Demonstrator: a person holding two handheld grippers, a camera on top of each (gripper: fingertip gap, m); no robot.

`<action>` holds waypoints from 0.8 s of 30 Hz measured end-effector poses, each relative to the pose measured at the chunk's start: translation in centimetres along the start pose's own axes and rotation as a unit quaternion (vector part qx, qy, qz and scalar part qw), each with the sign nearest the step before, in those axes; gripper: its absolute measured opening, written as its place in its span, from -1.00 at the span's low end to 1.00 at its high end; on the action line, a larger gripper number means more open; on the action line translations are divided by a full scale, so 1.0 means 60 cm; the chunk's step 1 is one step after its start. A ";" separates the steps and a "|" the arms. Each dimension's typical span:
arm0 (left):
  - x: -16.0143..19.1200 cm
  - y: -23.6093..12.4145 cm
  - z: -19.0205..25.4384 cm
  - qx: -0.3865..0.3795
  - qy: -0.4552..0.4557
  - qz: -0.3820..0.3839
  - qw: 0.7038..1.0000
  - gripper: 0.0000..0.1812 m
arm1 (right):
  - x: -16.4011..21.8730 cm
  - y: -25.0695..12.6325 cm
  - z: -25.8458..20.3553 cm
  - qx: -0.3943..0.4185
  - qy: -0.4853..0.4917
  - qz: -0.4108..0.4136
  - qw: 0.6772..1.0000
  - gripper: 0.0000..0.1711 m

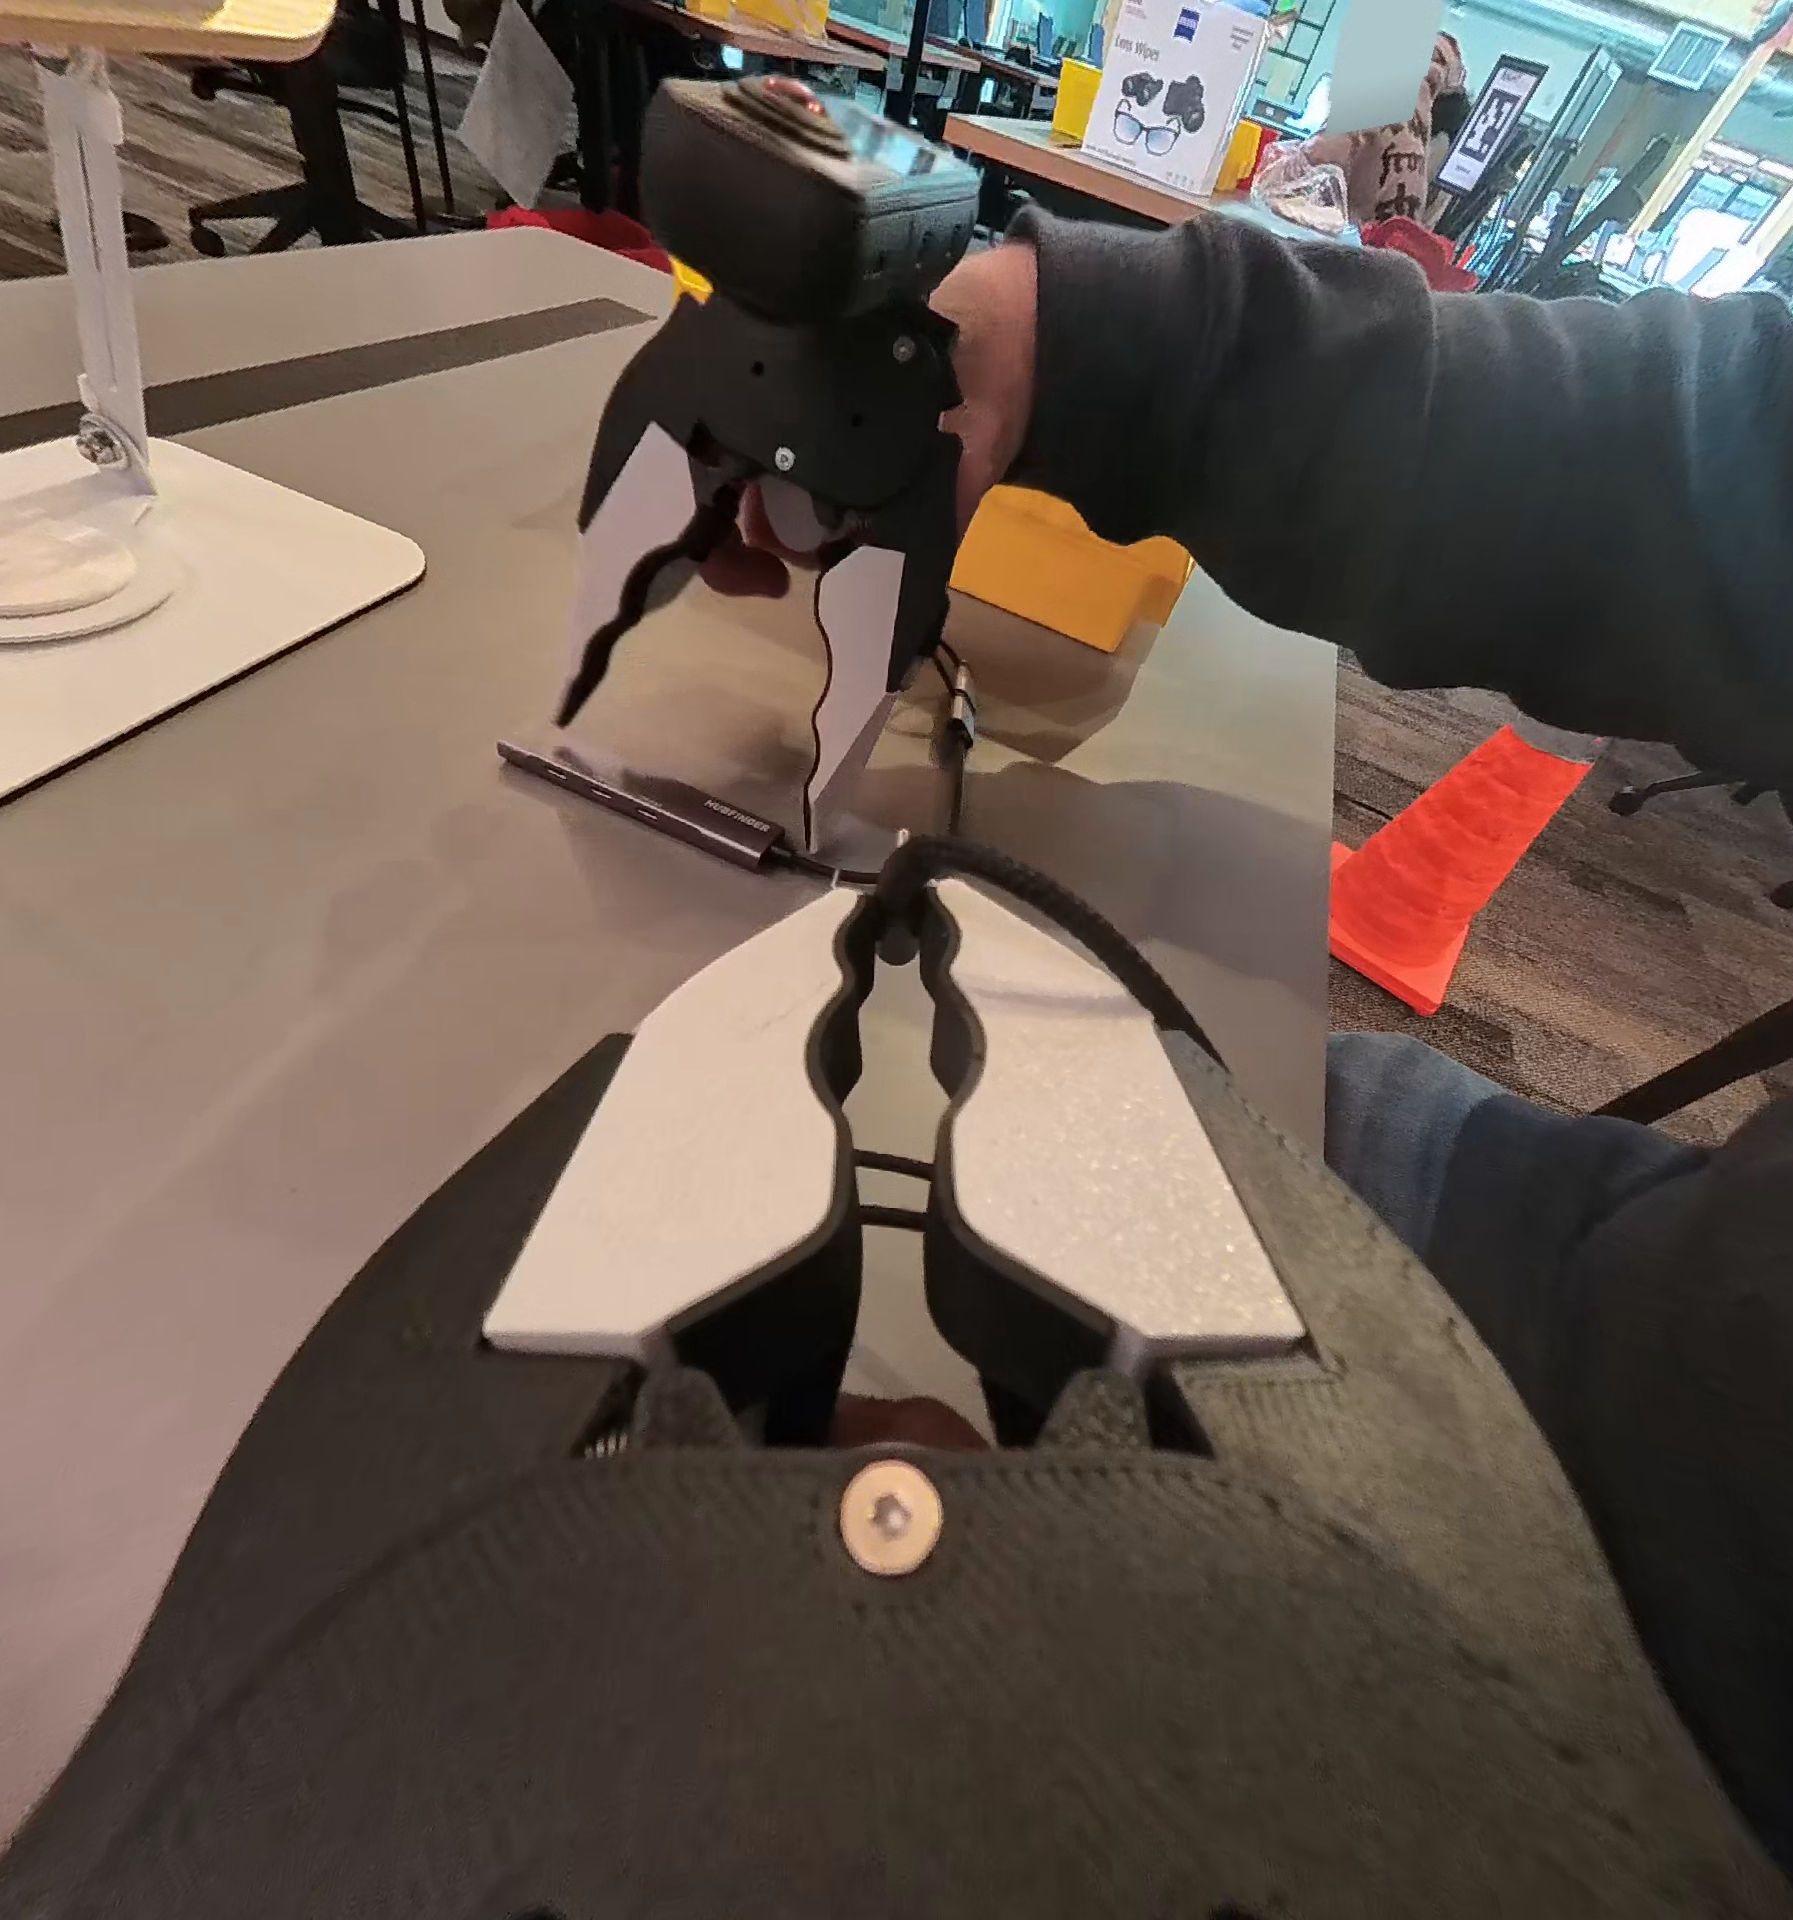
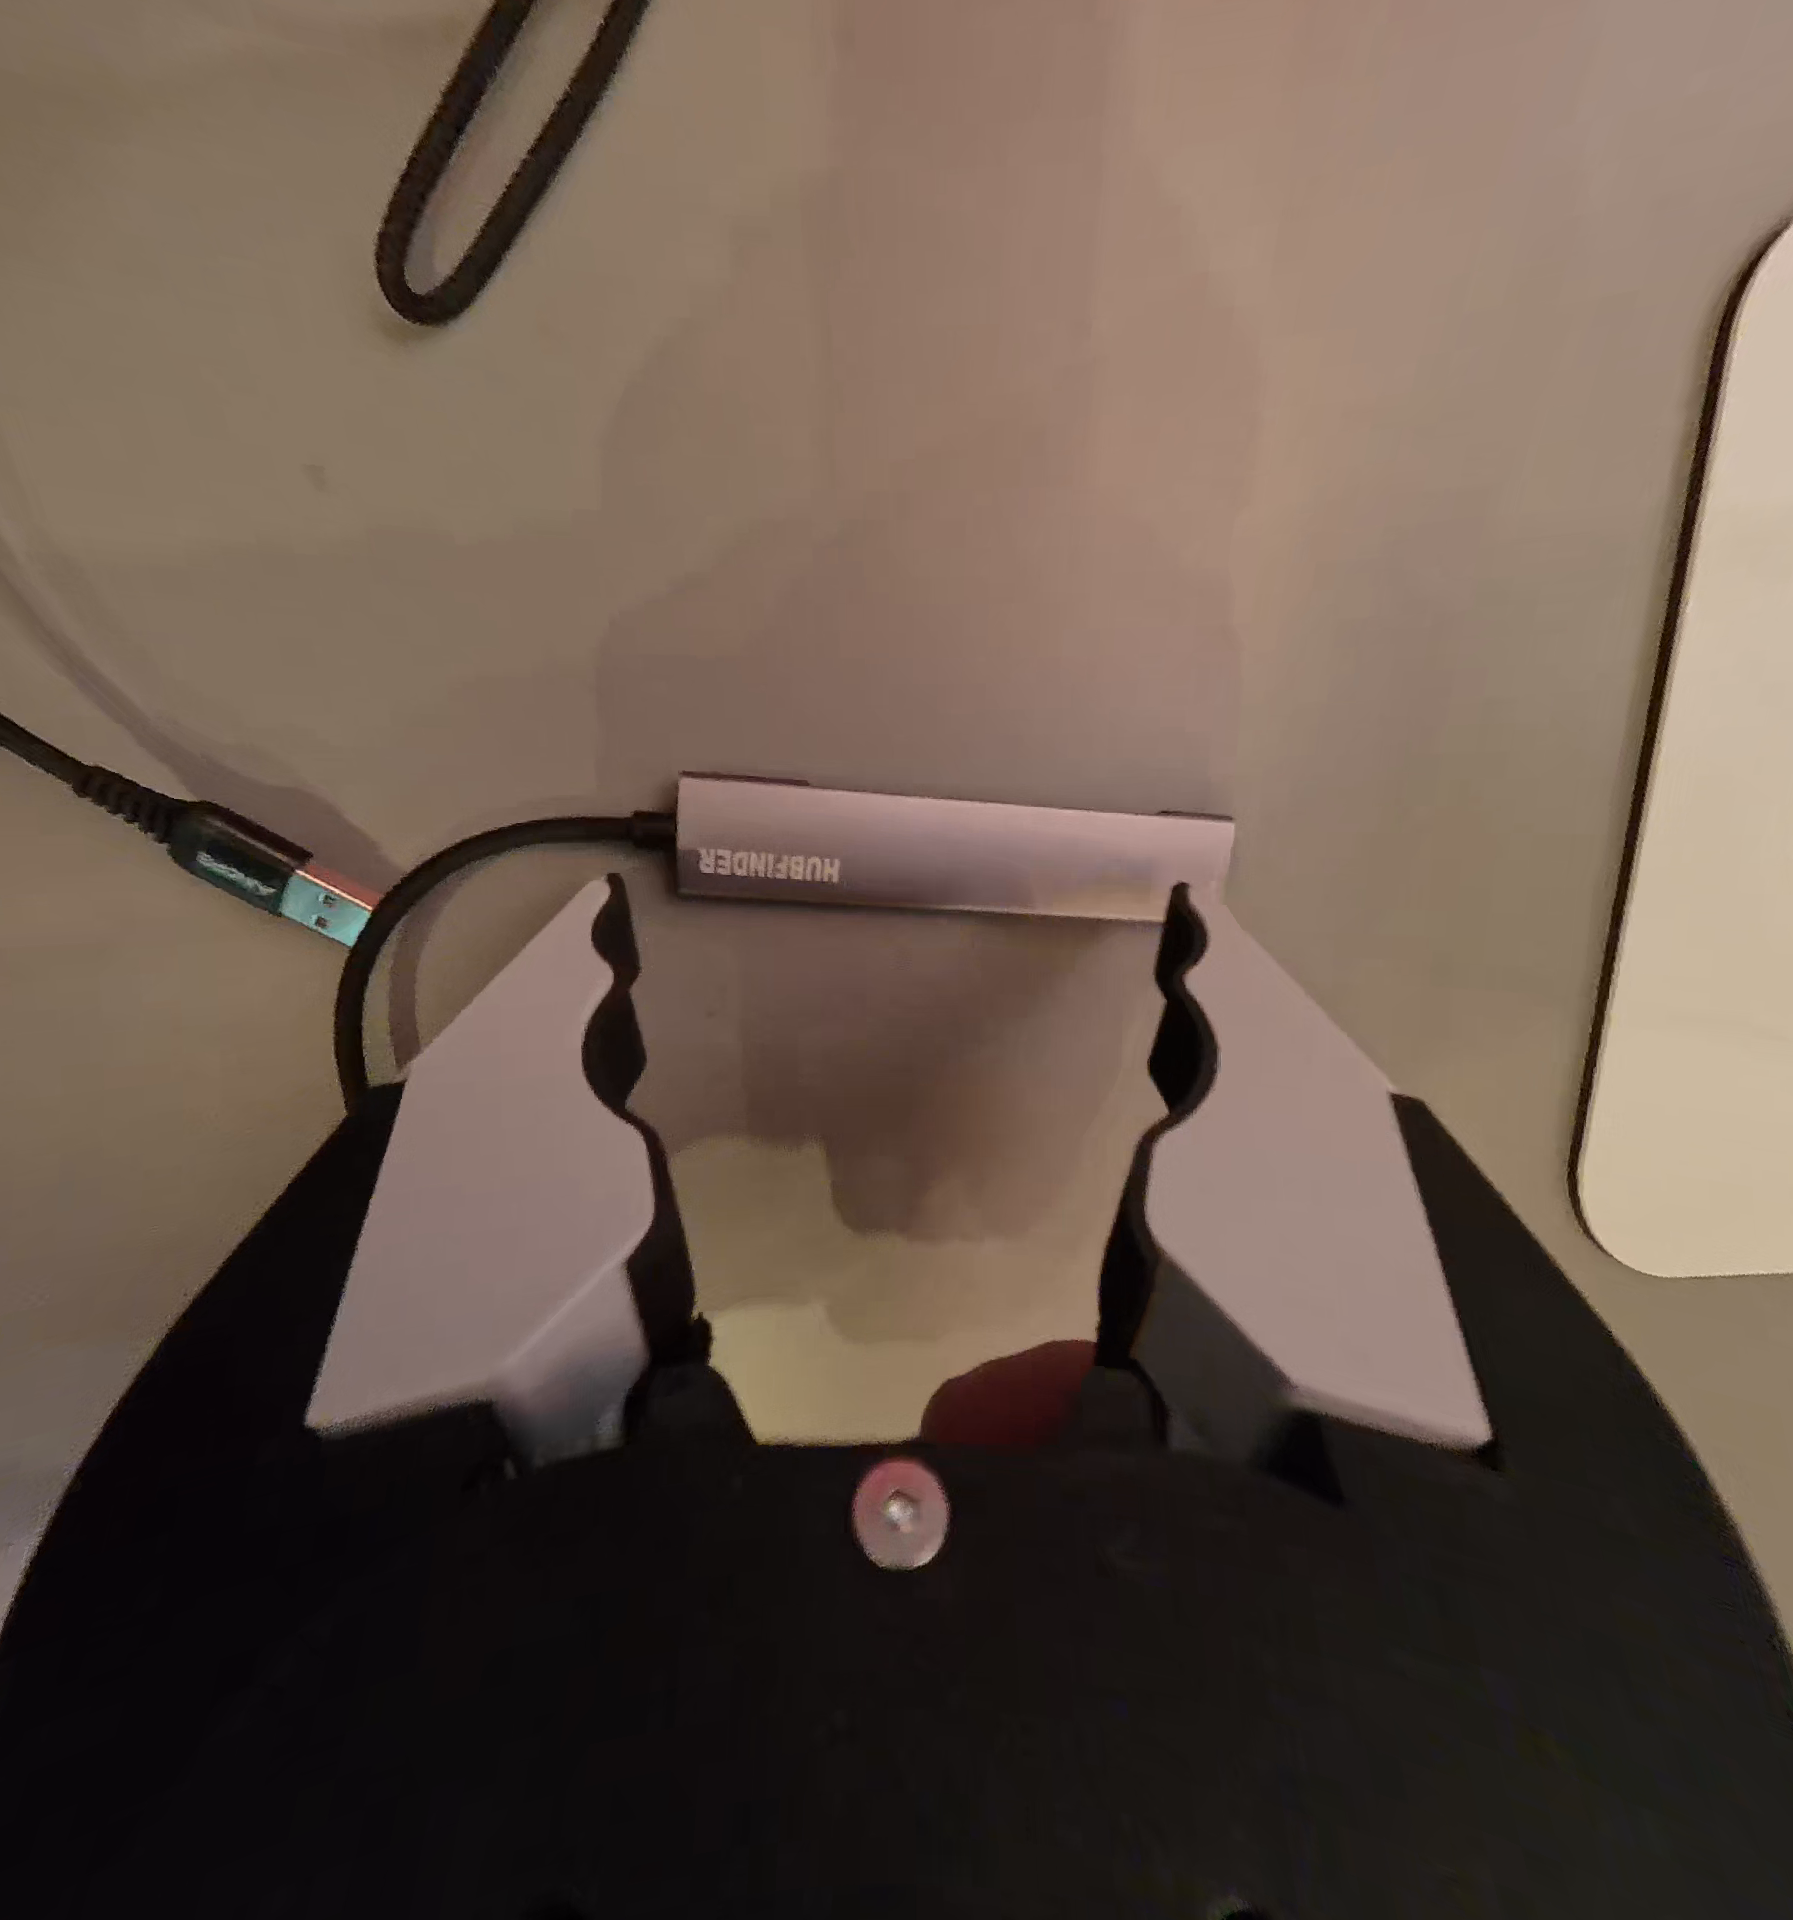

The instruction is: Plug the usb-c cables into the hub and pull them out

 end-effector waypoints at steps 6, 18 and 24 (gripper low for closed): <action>0.000 0.005 0.003 0.004 0.002 -0.002 1.000 -0.91 | -0.006 0.014 0.019 -0.022 0.016 -0.012 1.000 0.30; 0.000 -0.001 -0.002 0.001 0.002 0.000 1.000 -0.91 | -0.005 0.014 0.024 -0.029 0.057 0.034 0.997 0.23; 0.001 0.001 -0.005 -0.005 0.005 -0.002 1.000 -0.91 | -0.008 0.003 0.011 -0.047 0.080 0.086 0.992 0.23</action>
Point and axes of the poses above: each gripper's, where its closed fingertips meet, y out along the fingers, x out of its underside, z = x × y across the jaws, the point moved 4 cm from there along -y, back along the fingers, and after that the axes turned 2 degrees about -x, right-handed, at the moved point
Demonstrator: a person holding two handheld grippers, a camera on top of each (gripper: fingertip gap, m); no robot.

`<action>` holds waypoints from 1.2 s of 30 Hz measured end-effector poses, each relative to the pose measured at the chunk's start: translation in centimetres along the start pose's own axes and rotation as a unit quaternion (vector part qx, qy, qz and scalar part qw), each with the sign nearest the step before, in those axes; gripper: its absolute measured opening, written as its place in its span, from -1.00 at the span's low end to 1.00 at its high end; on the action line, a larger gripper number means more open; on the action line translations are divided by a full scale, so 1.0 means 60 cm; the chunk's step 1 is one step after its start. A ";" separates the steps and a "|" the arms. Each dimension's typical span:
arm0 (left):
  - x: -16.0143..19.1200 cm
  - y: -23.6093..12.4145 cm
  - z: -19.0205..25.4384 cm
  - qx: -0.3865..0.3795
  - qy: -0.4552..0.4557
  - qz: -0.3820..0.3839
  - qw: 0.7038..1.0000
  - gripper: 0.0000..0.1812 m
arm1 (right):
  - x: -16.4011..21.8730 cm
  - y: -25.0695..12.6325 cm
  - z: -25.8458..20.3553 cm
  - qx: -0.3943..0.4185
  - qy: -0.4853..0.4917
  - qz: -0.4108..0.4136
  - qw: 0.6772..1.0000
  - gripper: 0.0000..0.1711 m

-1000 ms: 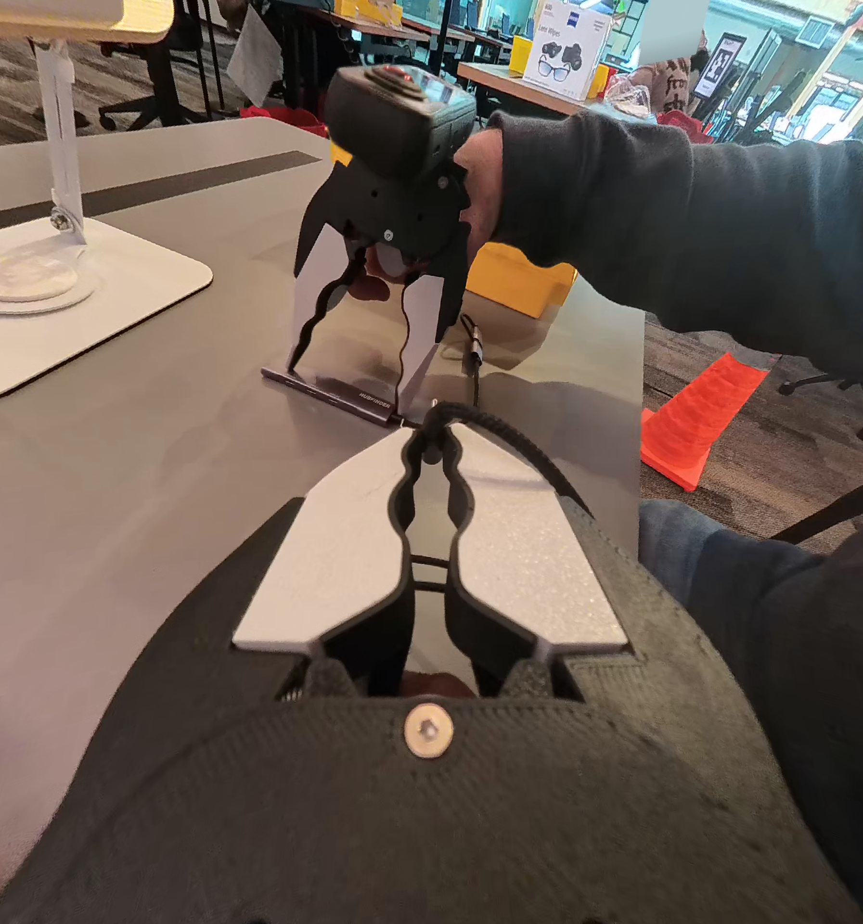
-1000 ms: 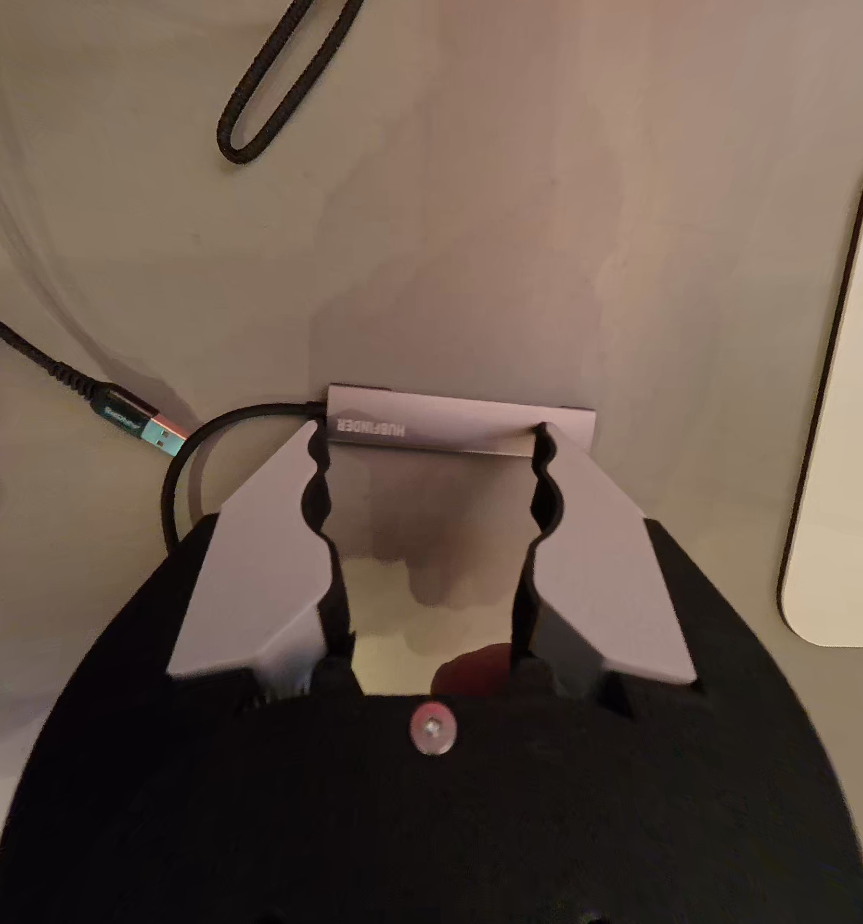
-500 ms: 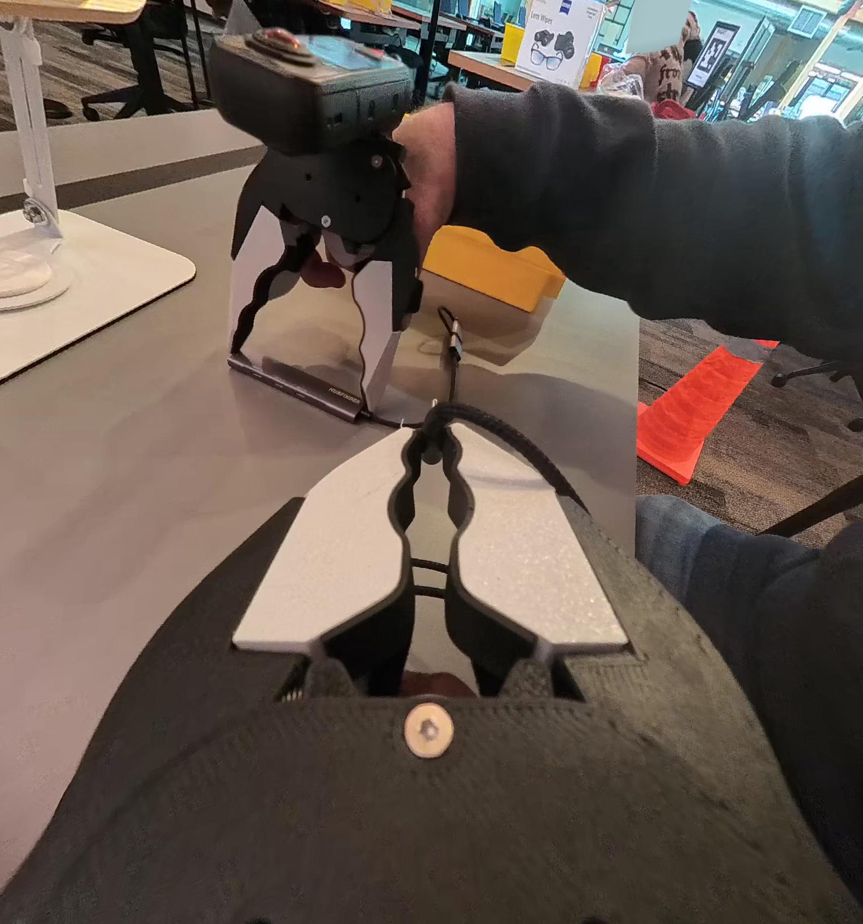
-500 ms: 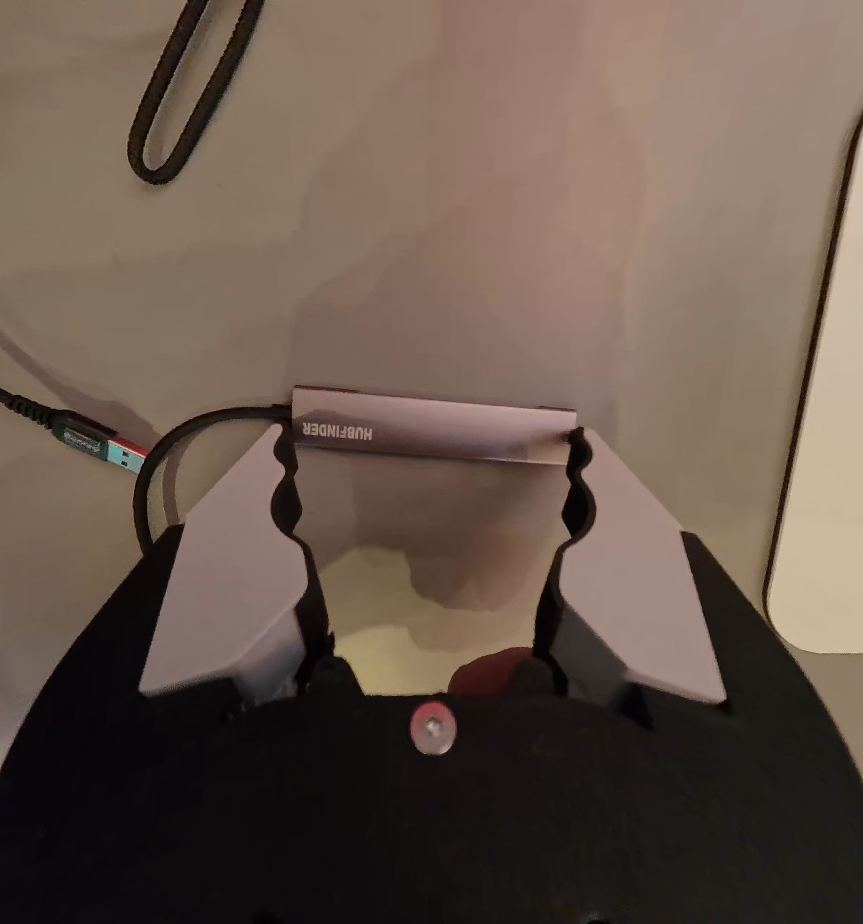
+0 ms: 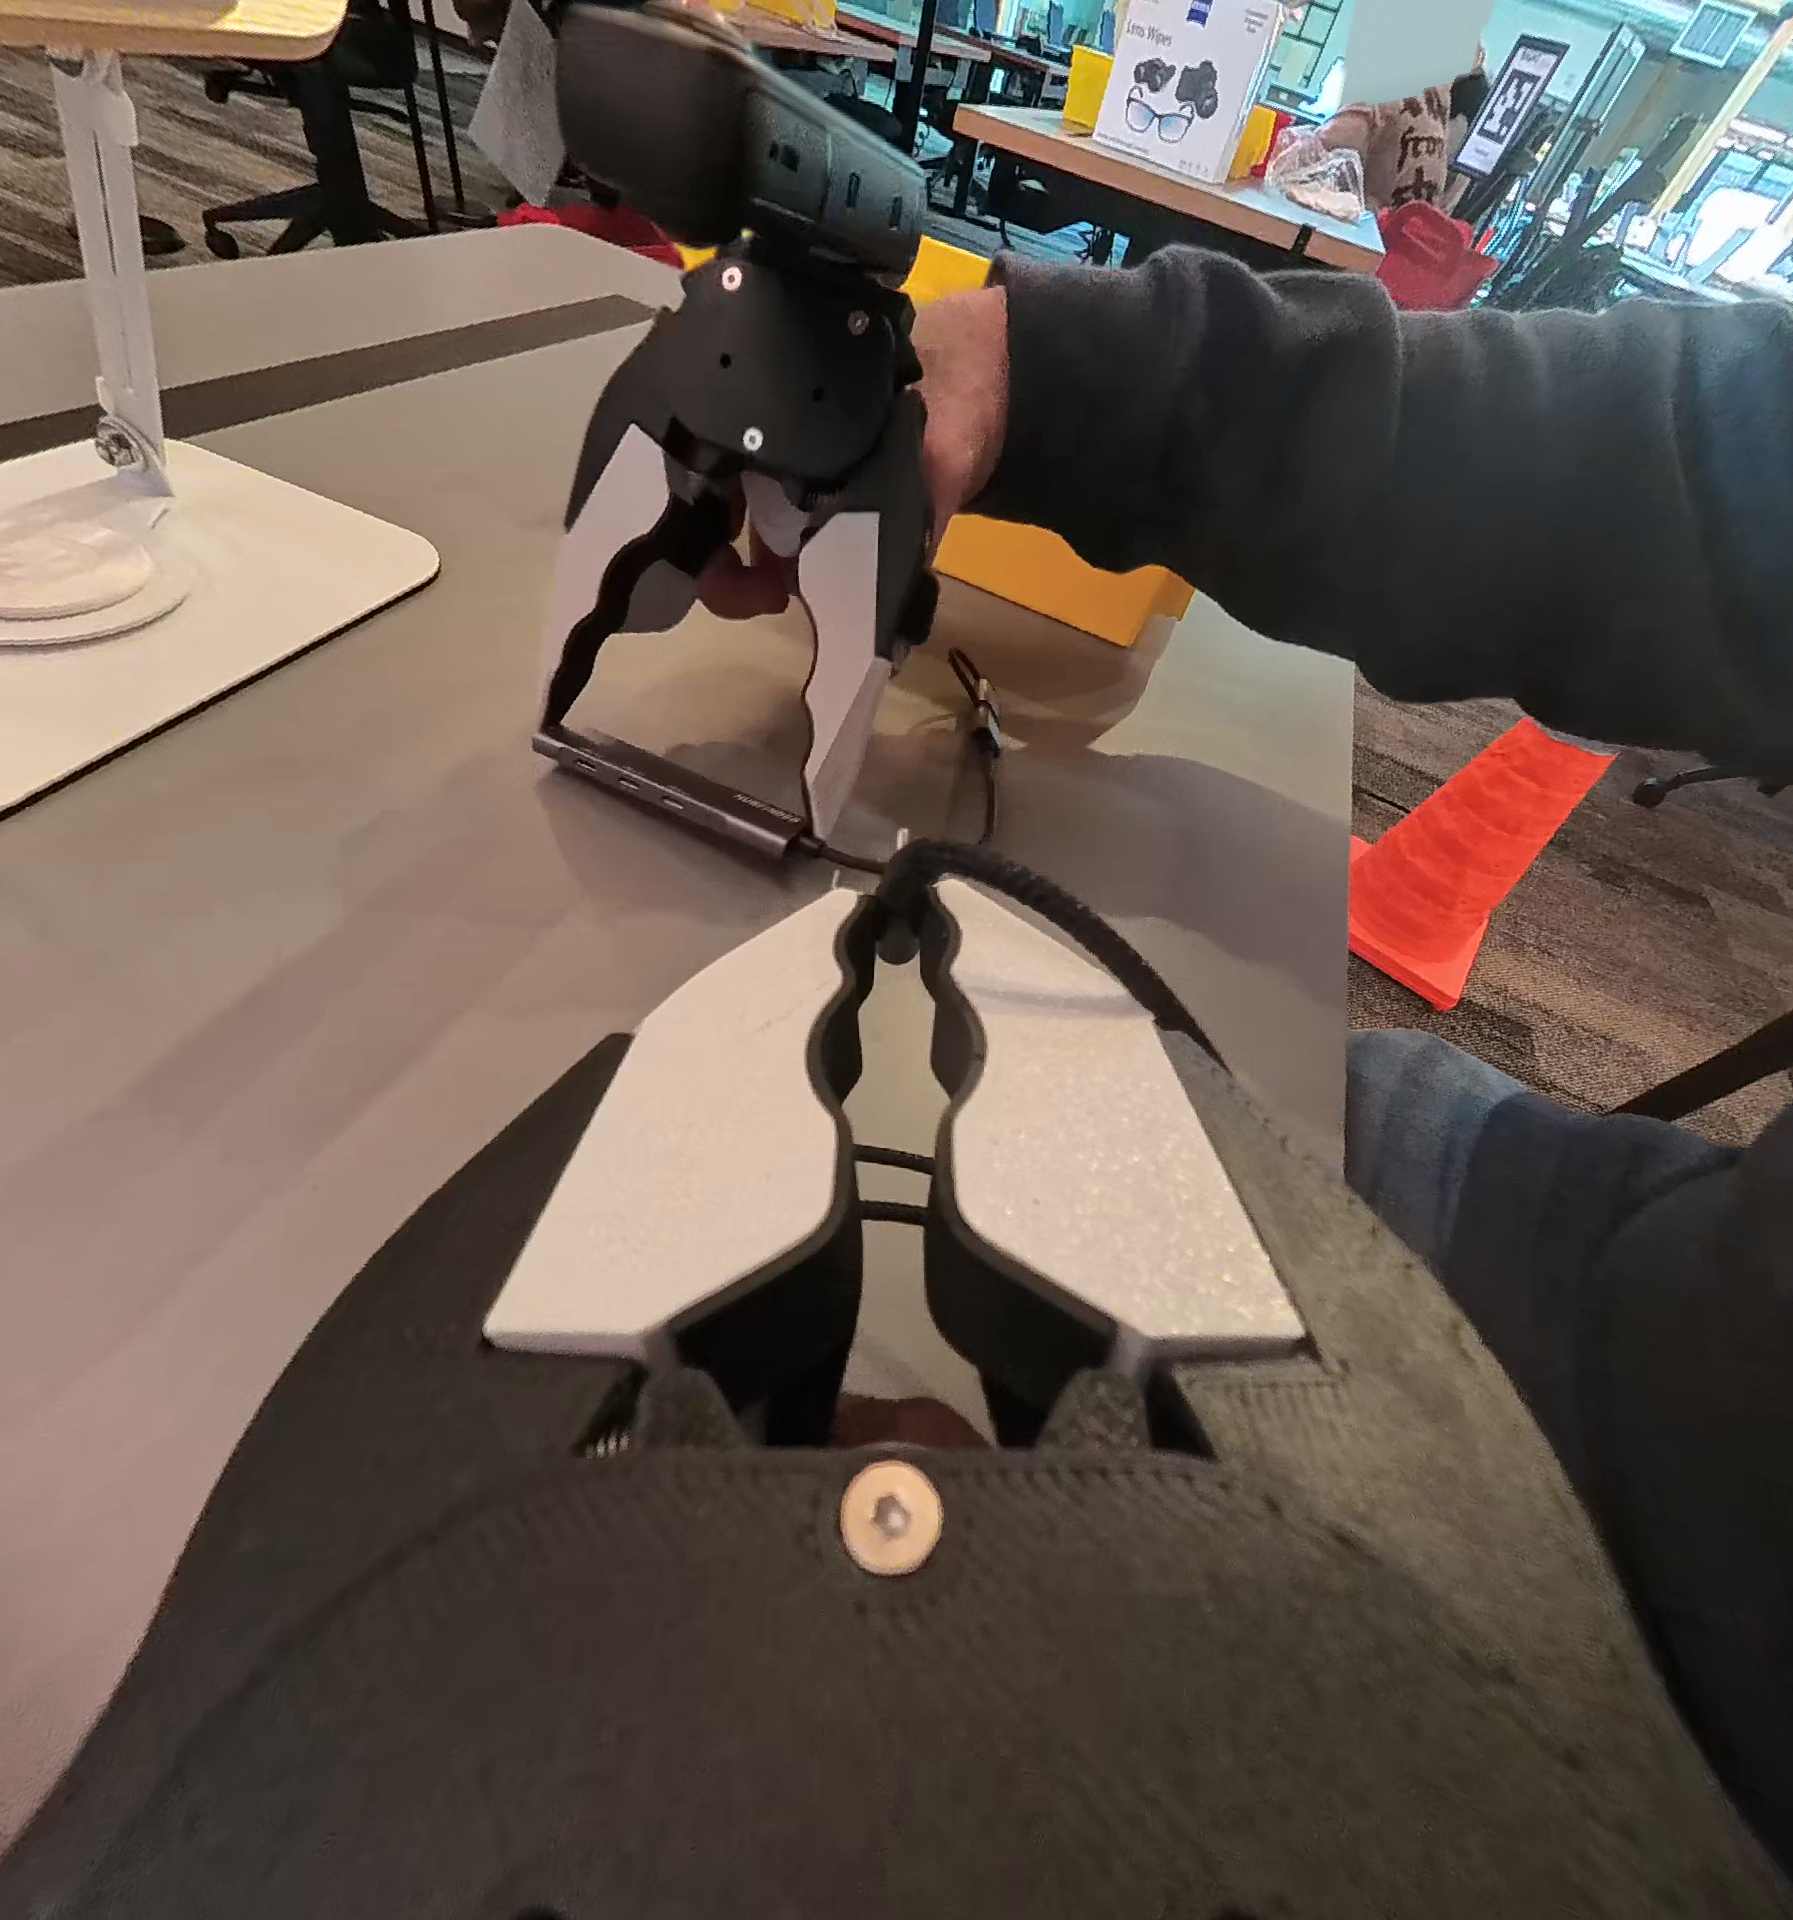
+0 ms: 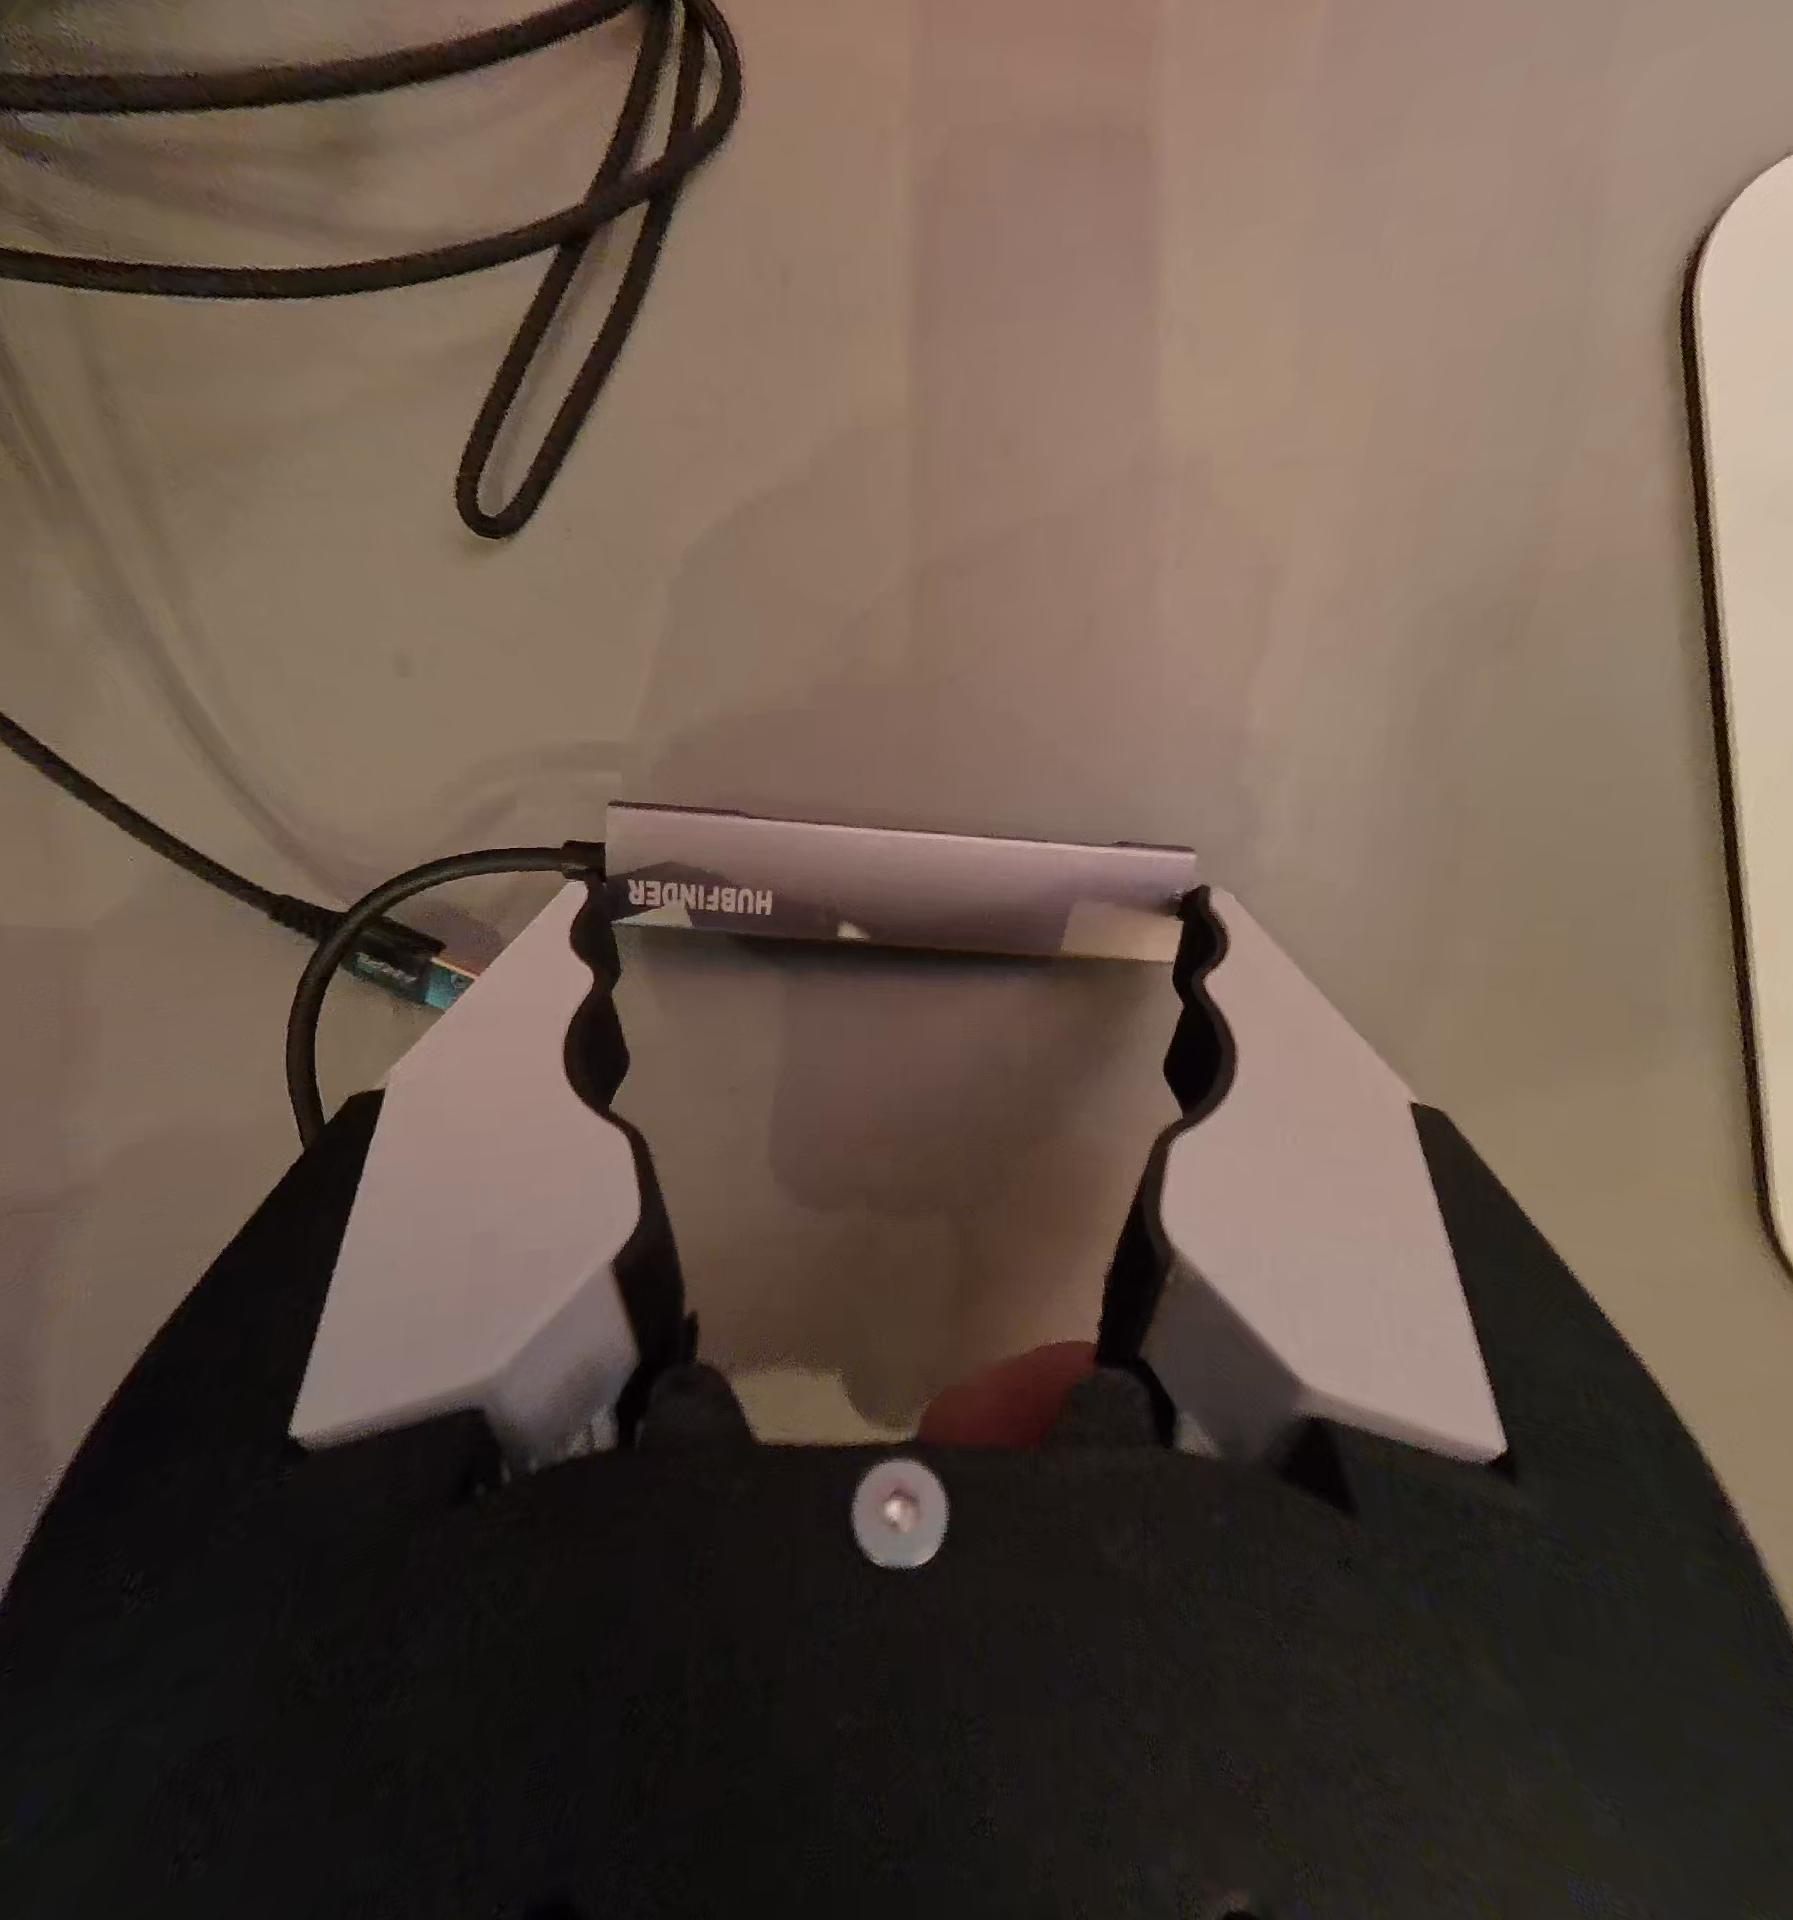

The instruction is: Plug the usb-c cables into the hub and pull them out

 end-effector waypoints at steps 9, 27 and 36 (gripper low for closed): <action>0.003 0.017 -0.007 -0.030 0.067 -0.017 0.997 -0.92 | -0.014 -0.029 -0.027 -0.041 0.014 0.062 0.997 0.23; -0.009 0.035 -0.011 -0.113 0.244 -0.038 0.963 -0.92 | -0.059 -0.045 -0.086 -0.093 -0.011 0.093 0.991 0.23; -0.005 0.061 -0.017 -0.185 0.400 -0.083 0.894 -0.92 | -0.062 -0.040 -0.094 -0.107 0.013 0.100 0.989 0.23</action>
Point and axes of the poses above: each gripper's, where its closed fingertips meet, y out along the fingers, x out of its underside, z = x × y across the jaws, the point moved 4 cm from there along -y, back along the fingers, and after that the axes turned 2 degrees about -x, right-handed, at the moved point
